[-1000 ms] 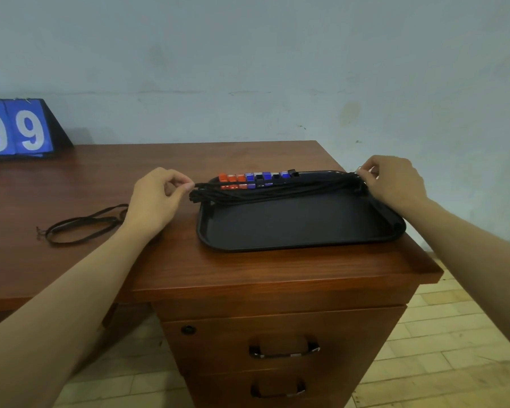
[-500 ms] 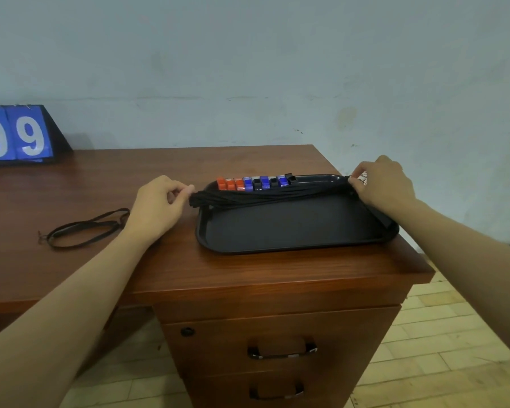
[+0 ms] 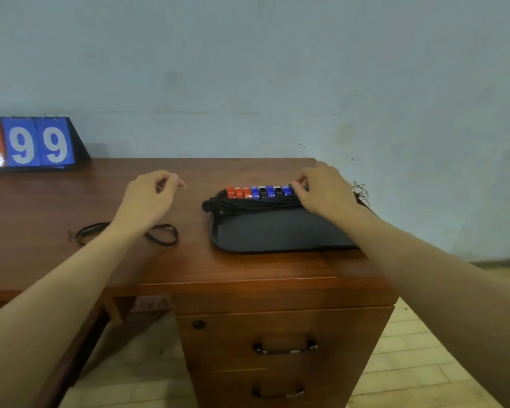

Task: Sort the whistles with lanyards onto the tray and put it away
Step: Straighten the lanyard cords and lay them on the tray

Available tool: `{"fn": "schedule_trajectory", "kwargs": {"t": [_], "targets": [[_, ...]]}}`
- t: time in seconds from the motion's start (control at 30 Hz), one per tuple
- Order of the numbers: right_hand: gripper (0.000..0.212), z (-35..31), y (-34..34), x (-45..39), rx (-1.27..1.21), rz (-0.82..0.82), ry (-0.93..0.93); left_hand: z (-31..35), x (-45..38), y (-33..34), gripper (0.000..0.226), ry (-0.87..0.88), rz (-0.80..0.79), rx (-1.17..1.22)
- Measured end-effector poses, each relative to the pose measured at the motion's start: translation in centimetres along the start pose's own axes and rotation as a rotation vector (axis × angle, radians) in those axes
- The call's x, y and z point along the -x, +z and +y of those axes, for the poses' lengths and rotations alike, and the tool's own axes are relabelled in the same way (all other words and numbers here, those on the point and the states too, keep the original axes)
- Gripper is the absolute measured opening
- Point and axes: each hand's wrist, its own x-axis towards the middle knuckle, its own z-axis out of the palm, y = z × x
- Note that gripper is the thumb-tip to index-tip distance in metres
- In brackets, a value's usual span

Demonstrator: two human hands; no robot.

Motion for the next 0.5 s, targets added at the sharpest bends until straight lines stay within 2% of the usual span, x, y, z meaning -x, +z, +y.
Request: {"fn": "schedule_trajectory", "kwargs": {"t": [0.2,0.5], "targets": [[0.021,-5.7,1.0,0.7,-0.044,-0.079,-0.093,-4.3,1.2,-4.2,0.018,-0.1,-0.157,-0.169],[0.022,-10.6,2.2,1.7,-0.043,-0.128,-0.212,-9.3,2.7,-9.2,0.028,-0.182,-0.227,-0.271]]}}
